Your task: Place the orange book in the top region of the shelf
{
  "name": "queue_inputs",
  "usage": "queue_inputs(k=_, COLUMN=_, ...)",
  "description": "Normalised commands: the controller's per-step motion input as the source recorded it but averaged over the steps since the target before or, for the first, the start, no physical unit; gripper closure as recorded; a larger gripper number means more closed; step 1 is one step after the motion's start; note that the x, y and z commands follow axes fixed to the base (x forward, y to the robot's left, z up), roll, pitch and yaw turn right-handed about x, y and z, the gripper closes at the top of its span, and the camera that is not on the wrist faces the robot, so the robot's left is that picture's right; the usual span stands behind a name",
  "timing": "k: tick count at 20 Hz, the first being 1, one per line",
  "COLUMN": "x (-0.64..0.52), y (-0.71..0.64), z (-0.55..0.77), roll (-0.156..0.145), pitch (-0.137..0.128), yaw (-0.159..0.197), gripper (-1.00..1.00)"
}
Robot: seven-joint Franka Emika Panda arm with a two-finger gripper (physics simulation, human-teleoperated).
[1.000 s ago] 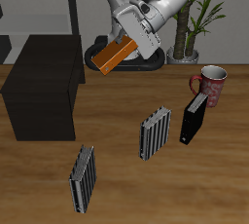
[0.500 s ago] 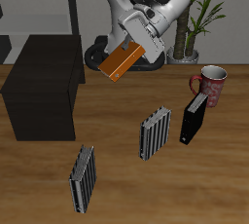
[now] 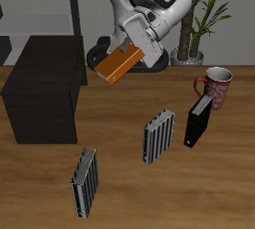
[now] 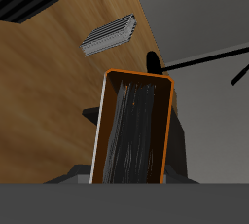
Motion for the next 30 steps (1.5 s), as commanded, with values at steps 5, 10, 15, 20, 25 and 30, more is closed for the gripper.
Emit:
queue_inputs(k=5, x=0.07, y=-0.07, z=-0.15, roll=-0.016, pitch=0.036, yaw=0.029, gripper=1.0)
queue_inputs(k=10, x=0.02, y=-0.01, z=-0.25, roll=0.022, pitch=0.024, yaw=0.044, gripper=1.0)
queue_inputs(k=15, x=0.03, y=-0.1, z=-0.17, roll=-0.015, pitch=0.023, yaw=0.02, gripper=1.0)
queue_inputs(k=20, x=0.07, y=-0.18, z=-0.13, roll=-0.033, pitch=0.028, yaw=0.023, gripper=1.0)
queue_inputs(k=25, x=0.05, y=-0.11, z=-0.15, roll=-0.024, pitch=0.012, yaw=0.028, gripper=1.0)
queue_inputs(k=30, x=0.07, y=-0.17, z=-0.1, roll=-0.027, pitch=0.025, yaw=0.009, gripper=1.0)
